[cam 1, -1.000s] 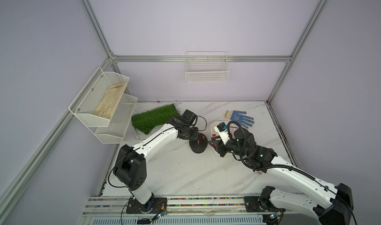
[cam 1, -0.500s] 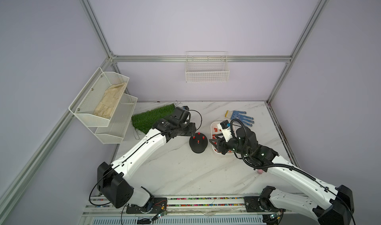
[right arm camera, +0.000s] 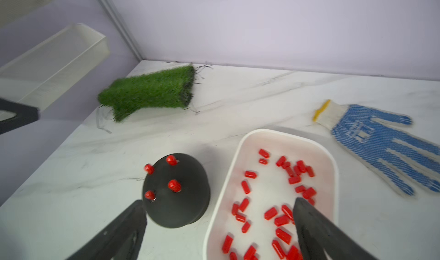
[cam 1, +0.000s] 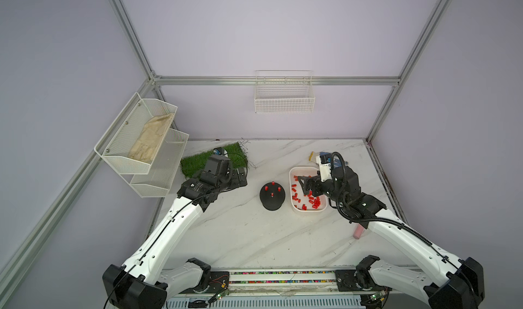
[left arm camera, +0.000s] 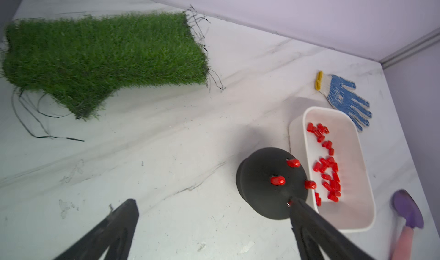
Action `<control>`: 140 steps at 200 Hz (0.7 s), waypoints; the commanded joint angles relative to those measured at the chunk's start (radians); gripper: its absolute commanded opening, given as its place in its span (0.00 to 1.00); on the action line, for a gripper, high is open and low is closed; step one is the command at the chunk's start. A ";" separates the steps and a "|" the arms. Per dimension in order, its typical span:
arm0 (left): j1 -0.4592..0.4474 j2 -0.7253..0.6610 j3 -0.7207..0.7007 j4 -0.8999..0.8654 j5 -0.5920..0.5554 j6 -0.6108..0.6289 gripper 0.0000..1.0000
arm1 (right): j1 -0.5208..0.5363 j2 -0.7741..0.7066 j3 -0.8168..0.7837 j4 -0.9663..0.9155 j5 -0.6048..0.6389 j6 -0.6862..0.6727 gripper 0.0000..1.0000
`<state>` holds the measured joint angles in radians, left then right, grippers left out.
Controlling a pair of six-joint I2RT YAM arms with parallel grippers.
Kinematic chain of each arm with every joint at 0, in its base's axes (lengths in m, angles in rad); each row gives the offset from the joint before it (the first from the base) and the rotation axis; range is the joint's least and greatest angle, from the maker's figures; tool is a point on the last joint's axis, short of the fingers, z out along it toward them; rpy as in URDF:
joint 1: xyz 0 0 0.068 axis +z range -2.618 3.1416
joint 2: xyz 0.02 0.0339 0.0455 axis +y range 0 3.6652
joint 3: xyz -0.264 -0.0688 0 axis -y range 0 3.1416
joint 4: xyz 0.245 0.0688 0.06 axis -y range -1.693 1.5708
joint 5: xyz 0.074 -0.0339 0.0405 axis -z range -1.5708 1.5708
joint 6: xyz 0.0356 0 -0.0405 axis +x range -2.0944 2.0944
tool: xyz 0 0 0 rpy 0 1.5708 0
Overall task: Cover the protruding screws with screw protection sleeves
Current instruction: Reset both arms
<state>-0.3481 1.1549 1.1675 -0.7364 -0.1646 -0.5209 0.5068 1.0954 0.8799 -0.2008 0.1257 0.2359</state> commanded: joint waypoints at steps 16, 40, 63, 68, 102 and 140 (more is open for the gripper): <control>0.171 -0.050 -0.172 0.310 -0.202 0.116 1.00 | -0.150 0.103 -0.006 0.091 0.439 0.056 0.97; 0.274 -0.049 -0.315 0.524 -0.263 0.210 1.00 | -0.249 0.165 -0.098 0.273 0.462 0.031 0.97; 0.317 -0.004 -0.461 0.774 -0.314 0.301 1.00 | -0.289 0.268 -0.143 0.407 0.534 0.011 0.97; 0.329 0.020 -0.476 0.801 -0.307 0.301 1.00 | -0.299 0.300 -0.150 0.430 0.531 0.013 0.97; 0.345 0.182 -0.576 1.005 -0.351 0.331 1.00 | -0.333 0.416 -0.267 0.705 0.534 -0.037 0.97; 0.343 0.283 -0.673 1.297 -0.359 0.365 1.00 | -0.352 0.501 -0.383 1.016 0.438 -0.124 0.97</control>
<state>-0.0067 1.4155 0.5350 0.2768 -0.4961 -0.2047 0.1658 1.5784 0.5316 0.5201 0.6117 0.1764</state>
